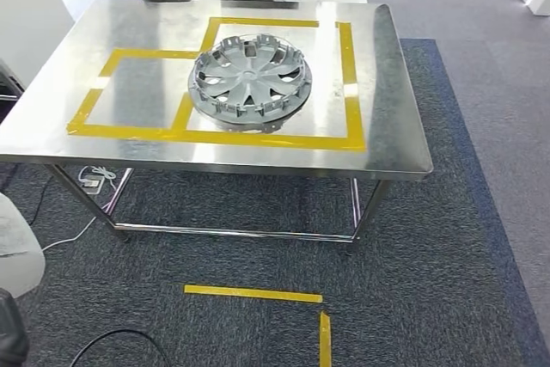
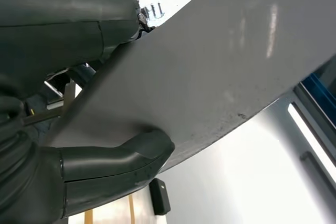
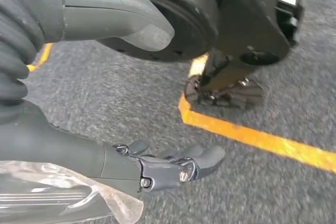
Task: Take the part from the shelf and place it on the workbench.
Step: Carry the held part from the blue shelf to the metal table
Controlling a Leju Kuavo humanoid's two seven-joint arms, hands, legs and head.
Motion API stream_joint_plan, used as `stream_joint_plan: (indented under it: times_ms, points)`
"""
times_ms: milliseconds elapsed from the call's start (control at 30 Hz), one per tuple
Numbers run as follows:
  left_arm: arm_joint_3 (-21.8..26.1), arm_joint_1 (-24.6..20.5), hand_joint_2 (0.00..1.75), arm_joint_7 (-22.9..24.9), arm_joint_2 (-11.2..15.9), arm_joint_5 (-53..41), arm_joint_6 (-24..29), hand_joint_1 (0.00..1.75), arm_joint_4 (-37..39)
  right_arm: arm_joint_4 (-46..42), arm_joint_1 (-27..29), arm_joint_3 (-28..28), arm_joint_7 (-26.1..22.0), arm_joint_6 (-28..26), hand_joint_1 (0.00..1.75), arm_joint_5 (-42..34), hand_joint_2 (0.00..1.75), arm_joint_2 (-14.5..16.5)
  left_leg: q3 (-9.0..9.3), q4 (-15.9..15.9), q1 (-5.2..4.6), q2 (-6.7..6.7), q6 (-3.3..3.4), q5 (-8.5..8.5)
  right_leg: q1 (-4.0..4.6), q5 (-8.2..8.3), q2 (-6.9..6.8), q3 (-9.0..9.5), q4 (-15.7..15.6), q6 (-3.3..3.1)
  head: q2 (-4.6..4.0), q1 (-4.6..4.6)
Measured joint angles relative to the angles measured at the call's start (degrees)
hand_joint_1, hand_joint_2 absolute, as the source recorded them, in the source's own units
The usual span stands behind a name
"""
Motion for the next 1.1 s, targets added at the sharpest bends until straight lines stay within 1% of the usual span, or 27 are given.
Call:
stream_joint_plan:
  times_ms: [33,100,133,167,200,233,267,300,333,367,400,433,533,567,600,633,700,733,767,800,833,867,900,933,967,1067,1100]
  points:
    - [0.2,0.1,1.75,0.0,-0.1,0.0,0.0,1.75,0.0,0.0,0.0,0.0,0.0,0.0,0.00,0.0,1.75,0.0,-0.17,0.3,0.00,0.37,-0.34,-0.17,-0.06,0.11,-0.68,0.13,-0.2,-0.33,0.00,-0.04]
    - [0.4,0.0,1.75,0.0,-0.2,0.0,-0.2,1.75,0.0,0.0,0.0,0.1,0.0,-0.2,0.00,0.1,1.75,0.1,-1.56,3.2,-0.13,3.08,-0.97,-2.08,-0.24,0.22,-2.16,0.47,-0.6,-1.05,0.00,-0.32]
    - [0.5,-0.1,1.75,0.0,-0.3,0.0,-0.4,1.75,0.0,0.0,0.0,0.1,0.0,-0.3,0.00,0.1,1.75,0.1,-3.07,6.5,-0.13,4.91,-1.26,-3.85,-0.18,0.15,-2.92,0.59,-0.7,-1.28,0.00,-0.44]
    - [0.6,-0.1,1.75,0.0,-0.3,0.0,-0.5,1.75,0.0,0.0,0.1,0.2,0.0,-0.4,0.00,0.2,1.75,0.1,-4.92,10.4,-0.03,5.94,-1.51,-5.70,-0.14,0.04,-3.60,0.64,-0.6,-1.44,0.00,-0.55]
    - [0.6,-0.2,1.75,0.0,-0.3,0.0,-0.7,1.75,0.0,0.0,0.1,0.3,0.0,-0.5,0.00,0.1,1.75,0.1,-6.56,13.9,0.09,6.37,-1.71,-7.02,-0.09,-0.07,-4.24,0.68,-0.6,-1.49,0.00,-0.55]
    - [0.7,-0.2,1.75,0.0,-0.4,0.0,-0.8,1.75,0.0,0.0,0.1,0.4,0.0,-0.6,0.00,0.1,1.75,0.1,-7.46,15.9,0.21,6.54,-1.84,-7.35,-0.08,-0.16,-4.80,0.75,-0.6,-1.49,0.00,-0.56]
    - [0.8,-0.2,1.75,0.0,-0.4,0.0,-0.9,1.75,0.0,0.0,0.1,0.4,0.0,-0.6,0.00,0.1,1.75,0.1,-7.22,15.6,0.29,6.59,-1.88,-6.49,-0.08,-0.24,-5.20,0.86,-0.6,-1.45,0.00,-0.56]
    - [0.9,-0.2,1.75,0.0,-0.4,0.0,-1.0,1.75,0.0,0.0,0.0,0.4,0.0,-0.7,0.00,0.0,1.75,0.1,-5.90,13.2,0.33,6.65,-1.82,-4.72,-0.08,-0.34,-5.46,1.04,-0.6,-1.37,0.00,-0.57]
    - [1.0,-0.2,1.75,0.0,-0.5,-0.1,-1.1,1.75,0.0,0.0,0.0,0.5,0.0,-0.7,0.00,-0.1,1.75,0.1,-3.81,9.1,0.33,6.77,-1.64,-2.60,-0.08,-0.46,-5.63,1.25,-0.6,-1.24,0.00,-0.57]
    - [1.1,-0.2,1.75,0.0,-0.6,-0.1,-1.3,1.75,0.0,0.0,-0.1,0.5,0.0,-0.8,0.00,-0.2,1.75,0.1,-1.76,5.2,0.21,6.95,-1.39,-1.22,0.04,-0.64,-5.73,1.29,-0.6,-1.02,0.00,-0.57]
    - [1.1,-0.3,1.75,0.0,-0.7,-0.2,-1.4,1.75,0.0,0.0,-0.2,0.5,-0.1,-0.9,0.00,-0.5,1.75,0.1,-0.26,2.3,0.10,7.10,-1.11,-0.49,0.13,-0.81,-5.78,1.28,-0.6,-0.72,0.00,-0.55]
    - [1.1,-0.4,1.75,0.0,-0.8,-0.3,-1.4,1.75,0.0,0.0,-0.2,0.5,-0.1,-1.0,0.00,-0.8,1.75,0.1,0.55,0.6,-0.03,7.22,-0.84,-0.40,0.23,-0.96,-5.82,1.12,-0.5,-0.40,0.00,-0.52]
    - [1.2,-0.6,1.75,0.0,-1.0,-0.4,-1.6,1.75,0.1,0.0,-0.3,0.5,-0.4,-1.2,0.00,-1.4,1.75,0.1,0.90,-0.1,-0.10,7.13,0.06,-0.82,0.22,-1.33,-5.85,1.35,-0.6,0.60,0.00,-0.52]
    - [1.2,-0.7,1.75,0.0,-1.1,-0.5,-1.8,1.75,0.1,0.0,-0.4,0.5,-0.5,-1.2,0.00,-1.5,1.75,0.1,1.12,-0.3,0.02,7.09,0.44,-0.81,0.19,-1.92,-5.61,1.22,0.1,0.89,-0.01,-0.40]
    - [1.2,-0.9,1.75,0.0,-1.2,-0.6,-1.9,1.75,0.2,0.0,-0.4,0.5,-0.5,-1.2,0.00,-1.6,1.75,0.1,1.32,-0.6,0.18,7.07,0.78,-0.77,0.18,-3.02,-5.29,0.44,1.9,1.14,-0.01,-0.22]
    - [1.1,-1.1,1.75,0.0,-1.4,-0.7,-1.9,1.75,0.3,0.0,-0.5,0.5,-0.6,-1.2,0.00,-1.7,1.75,0.1,1.48,-0.7,0.27,7.08,1.05,-0.78,0.16,-4.57,-4.88,-1.25,5.0,1.30,-0.01,-0.04]
    - [1.0,-1.5,1.75,0.0,-1.5,-1.0,-1.9,1.75,0.5,0.0,-0.5,0.5,-0.6,-1.2,0.00,-1.9,1.75,0.0,1.56,-0.7,0.20,7.03,1.42,-1.00,0.18,-7.55,-4.38,-5.98,13.0,1.51,0.00,0.20]
    - [1.0,-1.6,1.75,0.0,-1.6,-1.1,-1.9,1.75,0.7,0.0,-0.5,0.5,-0.6,-1.2,0.00,-1.9,1.75,0.0,1.70,-0.6,0.14,6.98,1.53,-1.17,0.20,-7.82,-4.28,-7.86,15.6,1.55,0.00,0.19]
    - [1.0,-1.6,1.75,0.0,-1.7,-1.2,-1.8,1.75,0.9,0.0,-0.5,0.4,-0.7,-1.2,0.00,-2.0,1.75,0.0,1.95,-0.6,0.11,6.89,1.57,-1.38,0.22,-6.95,-4.23,-8.78,16.3,1.56,0.00,0.21]
    - [0.9,-1.7,1.75,0.0,-1.7,-1.2,-1.8,1.75,1.0,0.0,-0.4,0.4,-0.7,-1.2,0.00,-2.0,1.75,0.0,2.35,-0.6,0.09,6.78,1.53,-1.68,0.22,-4.86,-4.23,-8.43,14.4,1.49,0.00,0.21]
    - [0.8,-1.8,1.75,0.0,-1.8,-1.3,-1.7,1.75,1.2,0.0,-0.4,0.5,-0.8,-1.2,0.00,-2.0,1.75,-0.1,2.86,-0.6,0.09,6.66,1.42,-2.04,0.22,-2.14,-4.24,-7.09,10.6,1.37,0.00,0.23]
    - [0.7,-1.8,1.75,0.0,-1.8,-1.3,-1.6,1.75,1.3,0.0,-0.3,0.5,-0.8,-1.2,0.00,-2.0,1.75,-0.1,3.27,-0.6,0.04,6.56,1.21,-2.45,0.25,-0.11,-4.20,-5.39,6.6,1.21,0.00,0.23]
    - [0.6,-1.9,1.75,0.0,-1.8,-1.3,-1.6,1.75,1.4,0.0,-0.2,0.5,-0.8,-1.2,0.00,-2.0,1.75,-0.2,3.56,-0.6,-0.05,6.48,0.93,-2.88,0.29,1.23,-4.15,-3.76,3.3,0.97,0.00,0.20]
    - [0.5,-1.9,1.75,0.0,-1.8,-1.3,-1.5,1.75,1.5,0.0,-0.2,0.5,-0.8,-1.2,0.00,-2.0,1.75,-0.2,3.69,-0.5,-0.12,6.43,0.65,-3.21,0.36,1.62,-4.11,-2.73,1.3,0.70,0.00,0.16]
    - [0.4,-2.0,1.75,0.0,-1.8,-1.3,-1.6,1.75,1.6,0.0,-0.2,0.5,-0.9,-1.2,0.00,-2.0,1.75,-0.2,3.71,-0.6,-0.16,6.40,0.34,-3.41,0.46,1.26,-4.07,-2.24,0.7,0.41,0.00,0.11]
    - [0.2,-2.0,1.75,0.0,-1.8,-1.2,-1.6,1.75,1.7,0.0,-0.1,0.5,-0.9,-1.1,0.00,-2.0,1.75,-0.2,4.13,-0.2,-0.04,6.42,-0.56,-4.10,0.32,0.96,-4.14,-1.38,0.1,-0.63,0.01,-0.03]
    - [0.2,-2.1,1.75,0.0,-1.8,-1.2,-1.7,1.75,1.8,0.0,-0.1,0.5,-0.9,-1.0,0.00,-2.0,1.75,-0.2,3.58,1.4,0.00,6.49,-0.90,-4.94,0.16,0.81,-4.21,-0.87,-0.2,-1.01,0.01,-0.20]
